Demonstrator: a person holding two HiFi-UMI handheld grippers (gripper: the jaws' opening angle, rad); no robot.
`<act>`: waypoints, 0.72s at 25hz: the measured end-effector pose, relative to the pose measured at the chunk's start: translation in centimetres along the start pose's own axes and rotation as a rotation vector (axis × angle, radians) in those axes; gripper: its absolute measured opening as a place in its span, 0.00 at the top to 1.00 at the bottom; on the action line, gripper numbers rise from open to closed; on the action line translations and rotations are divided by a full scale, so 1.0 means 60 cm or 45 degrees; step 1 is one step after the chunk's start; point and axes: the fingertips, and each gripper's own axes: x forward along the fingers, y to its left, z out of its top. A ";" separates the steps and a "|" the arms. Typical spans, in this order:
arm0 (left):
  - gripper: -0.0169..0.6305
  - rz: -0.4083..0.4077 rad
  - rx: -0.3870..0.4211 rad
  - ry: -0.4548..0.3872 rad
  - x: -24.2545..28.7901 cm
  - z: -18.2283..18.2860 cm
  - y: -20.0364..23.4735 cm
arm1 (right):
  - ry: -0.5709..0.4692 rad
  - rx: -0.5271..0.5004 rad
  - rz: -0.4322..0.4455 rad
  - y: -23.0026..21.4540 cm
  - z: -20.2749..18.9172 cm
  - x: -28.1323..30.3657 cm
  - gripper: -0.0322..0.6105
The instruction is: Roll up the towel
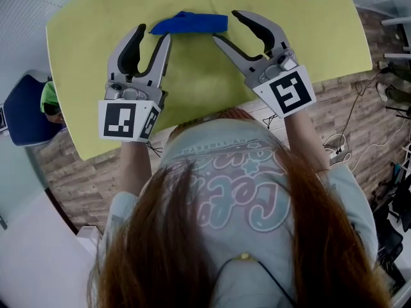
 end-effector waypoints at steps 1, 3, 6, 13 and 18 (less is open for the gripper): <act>0.73 -0.003 0.000 -0.001 0.001 -0.001 -0.002 | -0.006 0.001 -0.001 0.000 0.002 0.000 0.61; 0.73 -0.008 -0.019 0.000 0.003 -0.004 -0.004 | -0.013 0.007 -0.002 0.001 0.003 0.000 0.62; 0.73 0.011 -0.046 -0.013 0.000 -0.002 0.000 | -0.021 0.026 -0.010 0.001 0.003 -0.002 0.66; 0.76 0.034 -0.047 -0.025 -0.010 0.000 0.007 | -0.030 0.050 -0.046 -0.001 0.005 -0.005 0.77; 0.85 0.030 -0.030 -0.022 -0.008 0.002 0.000 | -0.037 0.058 -0.053 -0.002 0.006 -0.005 0.82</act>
